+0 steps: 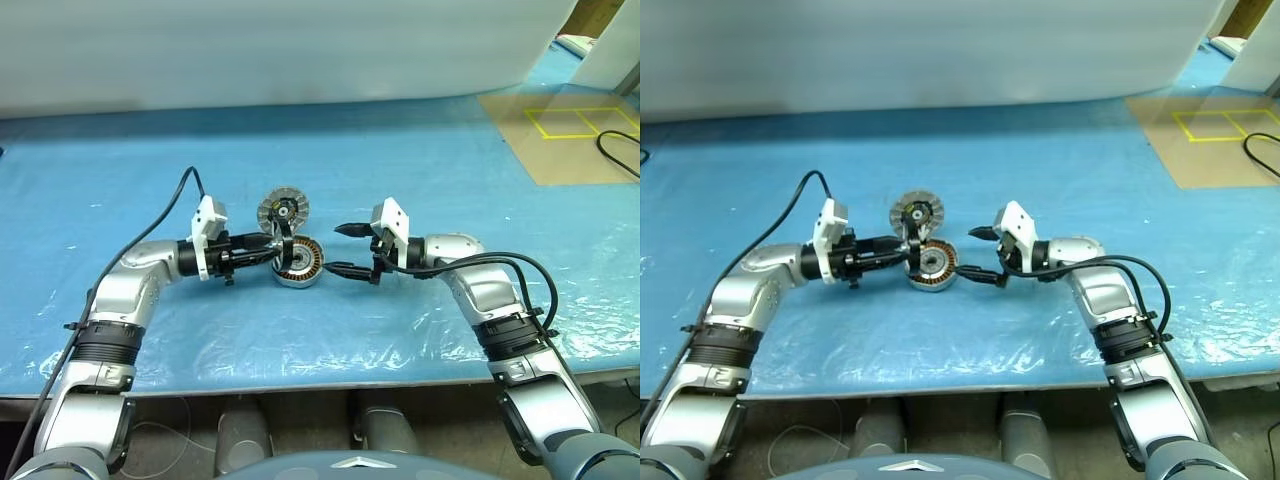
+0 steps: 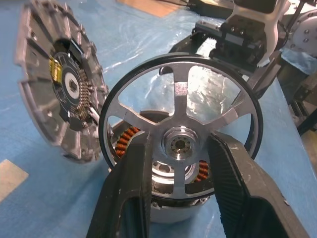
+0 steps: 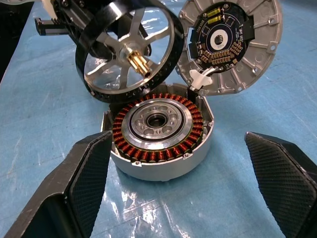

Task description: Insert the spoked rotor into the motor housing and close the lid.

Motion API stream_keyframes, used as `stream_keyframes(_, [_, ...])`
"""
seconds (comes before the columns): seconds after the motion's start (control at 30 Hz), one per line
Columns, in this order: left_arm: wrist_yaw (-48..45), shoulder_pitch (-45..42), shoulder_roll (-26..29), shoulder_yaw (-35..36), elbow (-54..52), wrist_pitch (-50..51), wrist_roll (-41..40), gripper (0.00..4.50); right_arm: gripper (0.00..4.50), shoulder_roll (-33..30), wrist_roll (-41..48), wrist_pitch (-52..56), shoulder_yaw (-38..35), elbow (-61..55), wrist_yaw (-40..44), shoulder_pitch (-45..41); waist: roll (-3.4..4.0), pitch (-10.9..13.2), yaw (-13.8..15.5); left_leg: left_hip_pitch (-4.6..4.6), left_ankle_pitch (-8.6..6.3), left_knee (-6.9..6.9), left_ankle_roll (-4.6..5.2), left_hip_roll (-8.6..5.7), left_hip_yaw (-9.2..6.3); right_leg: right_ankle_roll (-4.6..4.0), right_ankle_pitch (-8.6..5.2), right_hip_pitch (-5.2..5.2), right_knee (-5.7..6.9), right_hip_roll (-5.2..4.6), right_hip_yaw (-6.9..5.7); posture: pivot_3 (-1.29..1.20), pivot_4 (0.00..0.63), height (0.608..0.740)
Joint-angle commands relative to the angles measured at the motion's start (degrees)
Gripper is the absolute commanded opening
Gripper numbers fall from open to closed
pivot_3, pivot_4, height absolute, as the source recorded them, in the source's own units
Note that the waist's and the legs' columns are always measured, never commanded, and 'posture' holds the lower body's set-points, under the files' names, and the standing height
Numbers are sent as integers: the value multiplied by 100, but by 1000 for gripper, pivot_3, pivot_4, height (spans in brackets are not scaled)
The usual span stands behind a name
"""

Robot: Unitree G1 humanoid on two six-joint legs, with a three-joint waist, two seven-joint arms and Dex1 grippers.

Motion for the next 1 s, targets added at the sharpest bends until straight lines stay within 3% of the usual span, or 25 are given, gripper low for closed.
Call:
stream_keyframes(0.03, [-7, -2, 16, -18, -152, -144, 44, 1316, 4500, -14, 61, -113, -49, -144, 10, -26, 0, 0, 1, 0, 0, 0, 0, 0, 0, 0, 0, 0, 0, 0, 0, 0, 150, 740])
stream_keyframes(1.0, [66, -255, -4, -321, 241, -539, 584, 1316, 4500, -1, -27, -220, -53, -38, -46, -85, 0, 0, 7, 5, 0, 2, 0, -2, 0, 0, 0, 6, 1, -2, 2, 0, 150, 740])
